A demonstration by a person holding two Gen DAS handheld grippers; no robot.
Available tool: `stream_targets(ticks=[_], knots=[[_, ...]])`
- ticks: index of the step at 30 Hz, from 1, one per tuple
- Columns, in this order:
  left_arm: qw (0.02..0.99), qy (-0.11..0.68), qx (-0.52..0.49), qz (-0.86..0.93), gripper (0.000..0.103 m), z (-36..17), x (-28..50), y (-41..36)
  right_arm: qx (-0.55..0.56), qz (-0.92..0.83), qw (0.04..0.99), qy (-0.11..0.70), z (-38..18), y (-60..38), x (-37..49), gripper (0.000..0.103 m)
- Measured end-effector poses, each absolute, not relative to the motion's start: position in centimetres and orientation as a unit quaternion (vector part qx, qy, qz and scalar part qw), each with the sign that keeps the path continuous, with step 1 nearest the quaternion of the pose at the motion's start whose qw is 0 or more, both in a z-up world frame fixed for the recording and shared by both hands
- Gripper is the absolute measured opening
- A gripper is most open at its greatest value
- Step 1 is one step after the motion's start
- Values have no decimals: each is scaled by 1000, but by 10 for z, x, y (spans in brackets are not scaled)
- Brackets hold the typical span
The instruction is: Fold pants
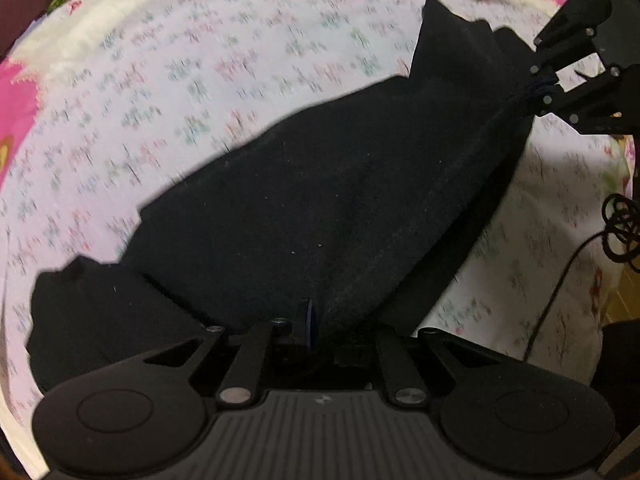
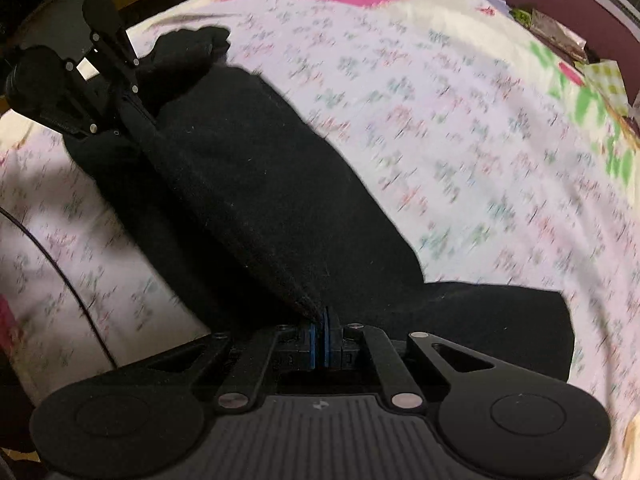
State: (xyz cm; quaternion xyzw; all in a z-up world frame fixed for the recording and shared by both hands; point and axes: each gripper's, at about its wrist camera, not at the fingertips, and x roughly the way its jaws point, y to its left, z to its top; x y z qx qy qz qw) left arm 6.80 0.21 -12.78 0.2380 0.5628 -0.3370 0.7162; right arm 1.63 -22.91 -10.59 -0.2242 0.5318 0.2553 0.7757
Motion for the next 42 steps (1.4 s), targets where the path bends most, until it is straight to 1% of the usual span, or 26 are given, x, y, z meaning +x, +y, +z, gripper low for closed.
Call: stream_targets(ticks=[3, 7, 8, 10, 11, 14, 17, 19, 25, 27, 29, 32, 36, 42], knots=[[718, 562, 244, -329, 20, -138, 57, 2, -219, 240, 782, 532, -118, -224, 2, 0], [716, 567, 259, -315, 21, -165, 48, -4, -234, 225, 773, 544, -156, -216, -7, 0], [713, 565, 273, -314, 21, -173, 44, -5, -230, 219, 771, 552, -166, -215, -8, 6], [711, 557, 294, -313, 22, -180, 37, -8, -207, 214, 770, 565, -172, -218, -10, 13], [713, 555, 296, -311, 24, -180, 34, -9, -197, 211, 775, 562, -168, -220, -12, 22], [727, 560, 266, -296, 29, -170, 36, -5, -161, 181, 801, 547, -146, -237, -19, 32], [737, 563, 250, -278, 29, -160, 38, -1, -79, 135, 827, 540, -119, -275, -22, 33], [744, 558, 251, -268, 29, -154, 37, -4, -47, 91, 843, 528, -111, -307, -21, 33], [771, 517, 255, -272, 30, -139, 25, -42, 54, -34, 866, 496, -122, -403, 9, 34], [774, 507, 257, -281, 30, -138, 22, -60, 66, -55, 866, 493, -133, -420, 24, 34], [774, 510, 250, -279, 36, -139, 19, -73, 77, -64, 866, 491, -141, -437, 36, 34], [771, 525, 259, -250, 42, -156, 15, -79, 113, -57, 863, 489, -151, -461, 52, 34], [762, 565, 238, -207, 42, -169, 18, -68, 113, -57, 858, 498, -163, -470, 68, 35], [764, 556, 245, -219, 42, -168, 15, -94, 156, -97, 840, 510, -183, -485, 80, 37]])
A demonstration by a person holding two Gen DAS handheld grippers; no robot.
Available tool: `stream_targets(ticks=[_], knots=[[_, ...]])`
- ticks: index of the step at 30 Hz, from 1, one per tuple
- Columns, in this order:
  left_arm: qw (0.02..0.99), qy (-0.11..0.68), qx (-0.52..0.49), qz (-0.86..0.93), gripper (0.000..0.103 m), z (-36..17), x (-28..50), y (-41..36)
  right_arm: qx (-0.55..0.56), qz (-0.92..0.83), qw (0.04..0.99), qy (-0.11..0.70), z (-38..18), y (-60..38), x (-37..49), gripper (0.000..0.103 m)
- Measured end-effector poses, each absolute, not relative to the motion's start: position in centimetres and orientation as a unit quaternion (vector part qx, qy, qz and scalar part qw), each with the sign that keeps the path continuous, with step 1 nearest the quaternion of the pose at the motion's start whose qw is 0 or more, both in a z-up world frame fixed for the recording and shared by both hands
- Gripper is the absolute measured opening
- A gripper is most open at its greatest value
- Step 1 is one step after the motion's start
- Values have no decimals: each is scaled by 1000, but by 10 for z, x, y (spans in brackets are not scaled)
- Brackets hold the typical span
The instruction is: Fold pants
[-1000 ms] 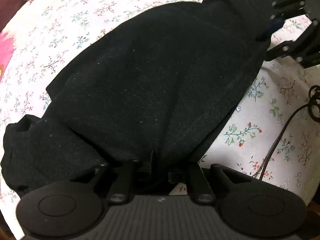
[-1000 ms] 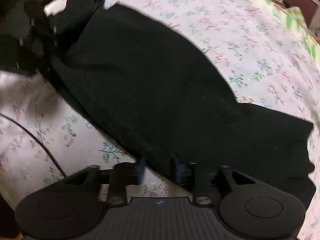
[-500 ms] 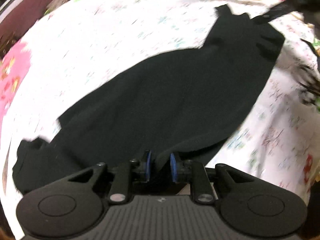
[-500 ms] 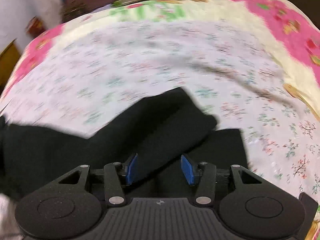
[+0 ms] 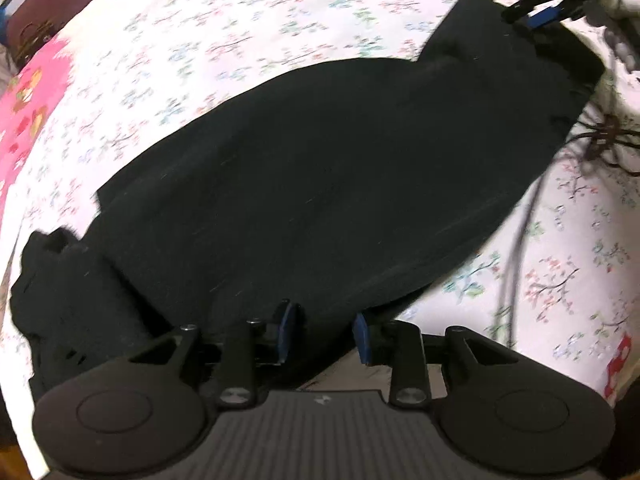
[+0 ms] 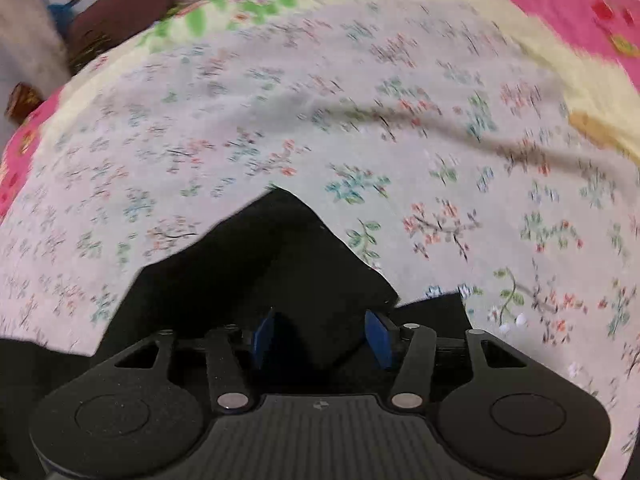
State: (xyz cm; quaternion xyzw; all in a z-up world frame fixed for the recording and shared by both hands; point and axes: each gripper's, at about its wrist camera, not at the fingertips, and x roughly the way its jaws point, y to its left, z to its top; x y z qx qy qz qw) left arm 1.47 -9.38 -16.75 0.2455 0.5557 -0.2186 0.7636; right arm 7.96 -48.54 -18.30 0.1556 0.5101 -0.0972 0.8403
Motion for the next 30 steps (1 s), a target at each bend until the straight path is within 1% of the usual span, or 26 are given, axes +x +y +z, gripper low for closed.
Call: stream_targets(ticks=[4, 9, 12, 13, 14, 16, 17, 22, 26, 30], knots=[[768, 545, 242, -235, 42, -164, 10, -103, 157, -117, 845, 498, -178, -485, 68, 38], [771, 540, 242, -236, 42, -160, 7, -108, 199, -112, 834, 502, -182, -492, 63, 40], [773, 540, 238, -233, 42, -158, 7, -108, 218, -101, 838, 491, -185, -490, 76, 44], [773, 539, 239, -233, 42, -159, 7, -108, 222, -101, 838, 488, -188, -490, 81, 41], [773, 538, 240, -234, 42, -159, 6, -108, 222, -102, 837, 489, -192, -490, 86, 26], [774, 537, 240, -236, 42, -159, 5, -109, 238, -103, 831, 492, -196, -493, 89, 0], [774, 536, 239, -238, 42, -158, 3, -108, 258, -95, 829, 486, -195, -497, 86, 0], [778, 528, 235, -245, 42, -156, 4, -110, 265, -87, 840, 466, -167, -504, 62, 0], [779, 522, 236, -257, 42, -153, 7, -114, 297, -109, 841, 438, -140, -521, 24, 0], [775, 516, 244, -272, 42, -151, 7, -119, 297, -132, 836, 442, -137, -531, -3, 0]])
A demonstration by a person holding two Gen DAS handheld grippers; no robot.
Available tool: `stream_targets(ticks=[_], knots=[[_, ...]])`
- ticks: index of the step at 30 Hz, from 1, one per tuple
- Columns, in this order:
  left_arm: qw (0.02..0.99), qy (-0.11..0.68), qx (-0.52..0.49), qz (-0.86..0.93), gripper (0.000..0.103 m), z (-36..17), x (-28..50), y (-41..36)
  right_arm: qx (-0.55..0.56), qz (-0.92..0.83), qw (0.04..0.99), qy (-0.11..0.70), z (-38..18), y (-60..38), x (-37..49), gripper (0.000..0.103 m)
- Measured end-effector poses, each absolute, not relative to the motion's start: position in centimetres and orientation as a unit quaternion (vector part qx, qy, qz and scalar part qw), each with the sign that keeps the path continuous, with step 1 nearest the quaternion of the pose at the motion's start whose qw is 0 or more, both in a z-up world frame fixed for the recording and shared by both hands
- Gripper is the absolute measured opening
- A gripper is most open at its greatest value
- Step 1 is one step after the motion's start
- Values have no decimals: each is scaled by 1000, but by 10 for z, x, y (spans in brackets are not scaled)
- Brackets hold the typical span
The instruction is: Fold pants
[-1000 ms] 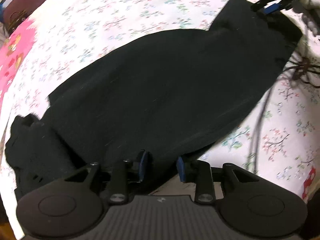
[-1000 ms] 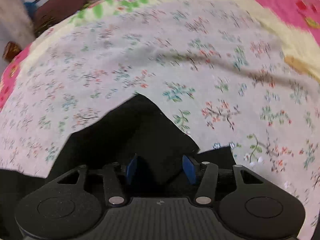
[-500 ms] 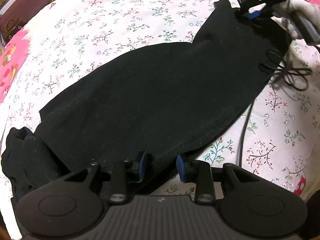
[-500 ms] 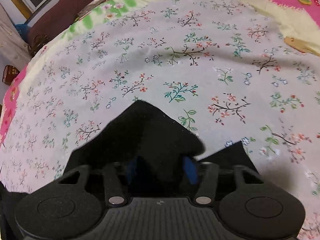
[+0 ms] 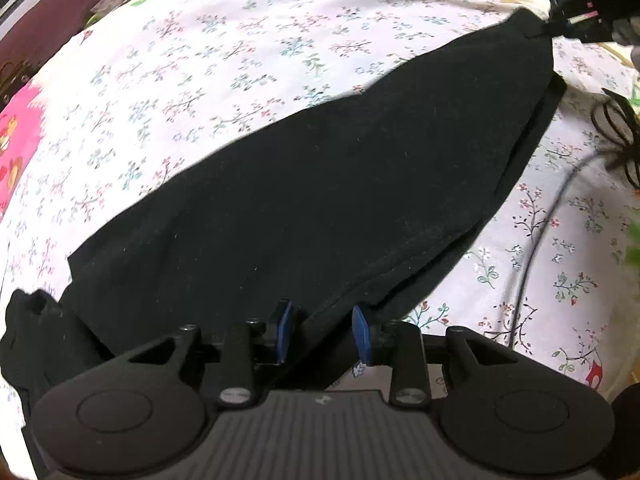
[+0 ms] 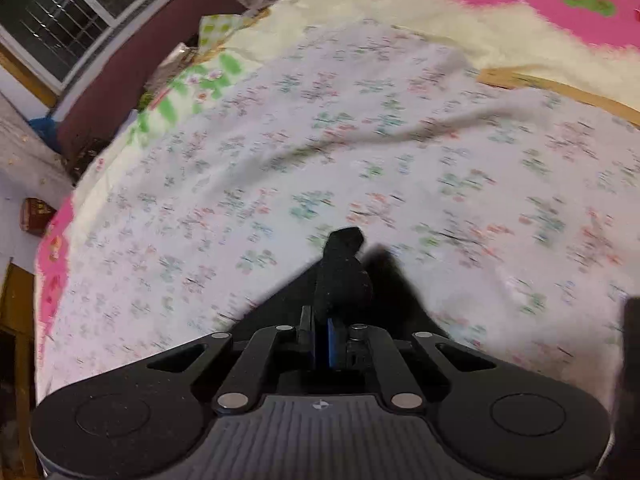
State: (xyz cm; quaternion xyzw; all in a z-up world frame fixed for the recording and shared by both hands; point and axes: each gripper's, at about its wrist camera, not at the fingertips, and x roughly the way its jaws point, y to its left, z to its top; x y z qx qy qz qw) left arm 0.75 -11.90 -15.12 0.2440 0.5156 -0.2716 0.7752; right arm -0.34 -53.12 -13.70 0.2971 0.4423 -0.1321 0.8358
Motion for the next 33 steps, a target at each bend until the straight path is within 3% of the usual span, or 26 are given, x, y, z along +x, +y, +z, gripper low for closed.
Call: stream_targets(ticks=[8, 12, 16, 22, 25, 28, 33], knots=[[773, 503, 251, -294, 44, -152, 4, -125, 255, -169, 815, 493, -190, -530, -10, 0], [776, 499, 249, -294, 44, -152, 2, -126, 203, -172, 821, 506, -186, -520, 0, 0], [786, 494, 238, -286, 44, -149, 2, -124, 142, -212, 828, 499, -164, -524, -5, 21], [798, 489, 223, -274, 45, -154, 3, -128, 58, -142, 875, 458, -138, -479, 8, 22], [797, 495, 232, -258, 52, -163, 3, -123, 95, -134, 851, 498, -166, -480, 18, 21], [787, 530, 234, -210, 53, -179, 6, -100, 129, -148, 821, 537, -186, -494, 16, 12], [804, 540, 188, -163, 53, -161, -5, -60, 20, -116, 856, 504, -149, -459, 17, 23]])
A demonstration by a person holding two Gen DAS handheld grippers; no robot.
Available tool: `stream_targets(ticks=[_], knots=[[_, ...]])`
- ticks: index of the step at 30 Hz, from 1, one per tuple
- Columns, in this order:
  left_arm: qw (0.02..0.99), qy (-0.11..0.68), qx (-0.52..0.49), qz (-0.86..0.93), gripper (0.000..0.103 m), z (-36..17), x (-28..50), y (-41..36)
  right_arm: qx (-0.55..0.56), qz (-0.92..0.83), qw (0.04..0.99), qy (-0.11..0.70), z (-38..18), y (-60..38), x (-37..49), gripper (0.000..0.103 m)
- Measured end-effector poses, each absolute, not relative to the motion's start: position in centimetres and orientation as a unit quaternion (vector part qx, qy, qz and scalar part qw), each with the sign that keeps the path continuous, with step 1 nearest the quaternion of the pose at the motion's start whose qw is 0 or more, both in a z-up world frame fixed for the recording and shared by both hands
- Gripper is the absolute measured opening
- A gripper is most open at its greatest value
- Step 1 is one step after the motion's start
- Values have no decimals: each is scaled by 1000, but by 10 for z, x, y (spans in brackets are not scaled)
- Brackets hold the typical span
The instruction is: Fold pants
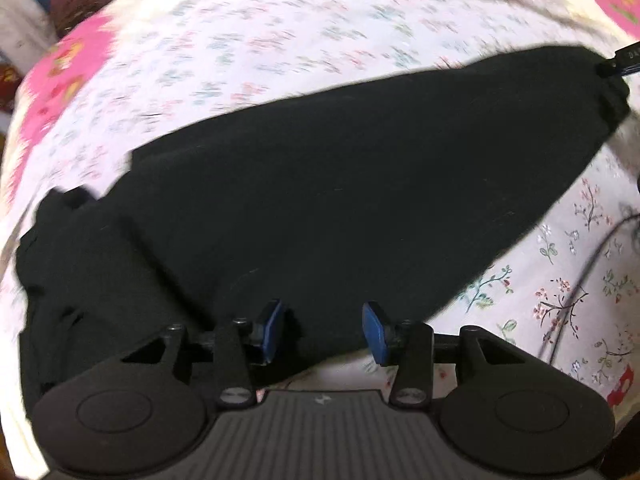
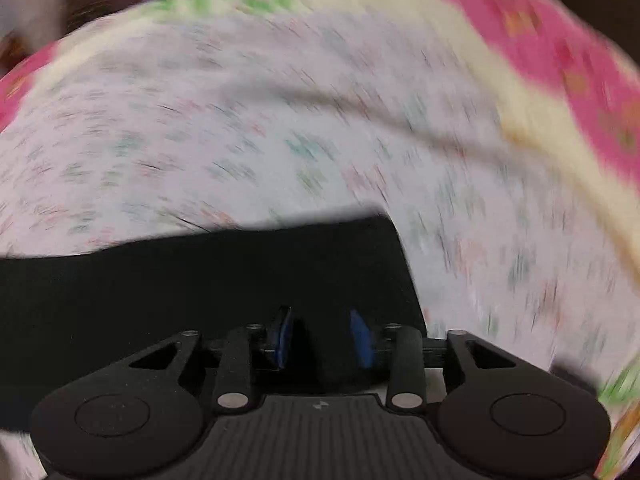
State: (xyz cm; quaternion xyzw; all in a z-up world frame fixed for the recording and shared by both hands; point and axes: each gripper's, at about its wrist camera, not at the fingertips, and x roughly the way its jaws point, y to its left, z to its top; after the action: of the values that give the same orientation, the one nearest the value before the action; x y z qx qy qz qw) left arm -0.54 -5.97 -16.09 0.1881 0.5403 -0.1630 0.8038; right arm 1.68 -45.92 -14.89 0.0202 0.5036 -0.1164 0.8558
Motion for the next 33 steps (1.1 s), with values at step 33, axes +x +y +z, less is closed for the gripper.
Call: stream_targets(ticks=[33], knots=[[857, 499, 51, -120, 57, -197, 3, 208, 2, 330, 777, 536, -207, 33, 217, 32]])
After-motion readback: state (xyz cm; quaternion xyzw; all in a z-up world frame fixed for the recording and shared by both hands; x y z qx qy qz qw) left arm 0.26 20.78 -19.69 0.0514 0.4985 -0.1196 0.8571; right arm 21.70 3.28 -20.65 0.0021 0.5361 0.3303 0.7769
